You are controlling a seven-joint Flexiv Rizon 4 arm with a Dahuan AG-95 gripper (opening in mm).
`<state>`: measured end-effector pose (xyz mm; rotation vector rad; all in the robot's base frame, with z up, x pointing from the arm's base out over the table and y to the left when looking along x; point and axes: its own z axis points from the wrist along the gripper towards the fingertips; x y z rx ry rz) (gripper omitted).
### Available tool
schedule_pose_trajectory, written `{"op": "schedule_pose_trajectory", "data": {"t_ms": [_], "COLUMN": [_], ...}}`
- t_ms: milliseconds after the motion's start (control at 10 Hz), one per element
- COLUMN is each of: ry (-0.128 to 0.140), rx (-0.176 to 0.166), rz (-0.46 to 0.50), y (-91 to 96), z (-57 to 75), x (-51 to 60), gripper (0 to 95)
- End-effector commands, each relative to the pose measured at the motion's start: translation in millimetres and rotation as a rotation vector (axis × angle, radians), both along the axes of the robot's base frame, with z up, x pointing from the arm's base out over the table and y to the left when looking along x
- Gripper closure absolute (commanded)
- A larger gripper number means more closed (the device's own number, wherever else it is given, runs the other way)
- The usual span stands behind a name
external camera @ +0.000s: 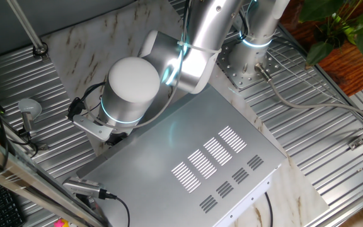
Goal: Open the microwave door
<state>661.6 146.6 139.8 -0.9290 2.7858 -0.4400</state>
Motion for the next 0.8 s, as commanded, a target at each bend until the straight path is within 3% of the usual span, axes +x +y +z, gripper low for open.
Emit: {"op": "schedule_pose_trajectory", "data": {"t_ms": [100,800], "ry": [-0.001,-0.005], "rx": [-0.001,0.001], "rz": [0.002,-0.006], "y": [13.5,13.5], "z": [-6.4,-6.4], "x": [-7.8,-7.8], "gripper": [95.0,95.0]}}
